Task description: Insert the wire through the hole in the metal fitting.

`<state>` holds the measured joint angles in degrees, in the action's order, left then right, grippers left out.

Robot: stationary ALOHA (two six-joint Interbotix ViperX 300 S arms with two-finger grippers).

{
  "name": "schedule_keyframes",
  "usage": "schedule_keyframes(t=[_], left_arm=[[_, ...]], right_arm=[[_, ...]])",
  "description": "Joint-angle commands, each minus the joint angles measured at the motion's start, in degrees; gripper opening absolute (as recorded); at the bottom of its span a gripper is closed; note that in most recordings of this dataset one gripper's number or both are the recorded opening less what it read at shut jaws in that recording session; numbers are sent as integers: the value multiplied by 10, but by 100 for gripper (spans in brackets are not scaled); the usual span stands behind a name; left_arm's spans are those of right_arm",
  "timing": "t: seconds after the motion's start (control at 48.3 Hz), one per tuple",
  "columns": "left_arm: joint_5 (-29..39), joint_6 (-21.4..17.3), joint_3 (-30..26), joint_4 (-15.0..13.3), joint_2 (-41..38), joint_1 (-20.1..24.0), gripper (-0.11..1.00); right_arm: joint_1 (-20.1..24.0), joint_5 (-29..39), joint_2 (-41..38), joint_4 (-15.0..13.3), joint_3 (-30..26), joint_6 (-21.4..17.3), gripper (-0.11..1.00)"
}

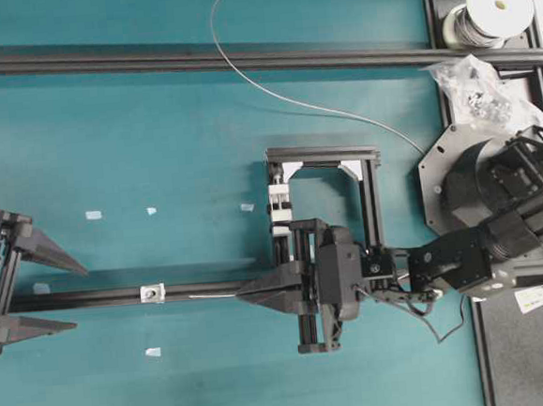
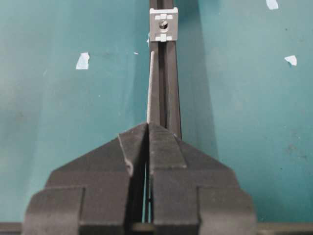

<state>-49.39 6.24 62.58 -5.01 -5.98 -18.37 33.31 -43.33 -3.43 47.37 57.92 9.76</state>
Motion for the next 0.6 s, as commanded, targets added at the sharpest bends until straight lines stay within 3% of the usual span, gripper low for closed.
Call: schedule_keyframes(t=[0.0, 0.58], left_arm=[[-4, 1, -7, 1, 5, -3, 79], [-4, 0, -10, 2, 10, -3, 79]], right_arm=[[3, -5, 4, 1, -10, -1, -1], [3, -16, -5, 1, -15, -1, -1]])
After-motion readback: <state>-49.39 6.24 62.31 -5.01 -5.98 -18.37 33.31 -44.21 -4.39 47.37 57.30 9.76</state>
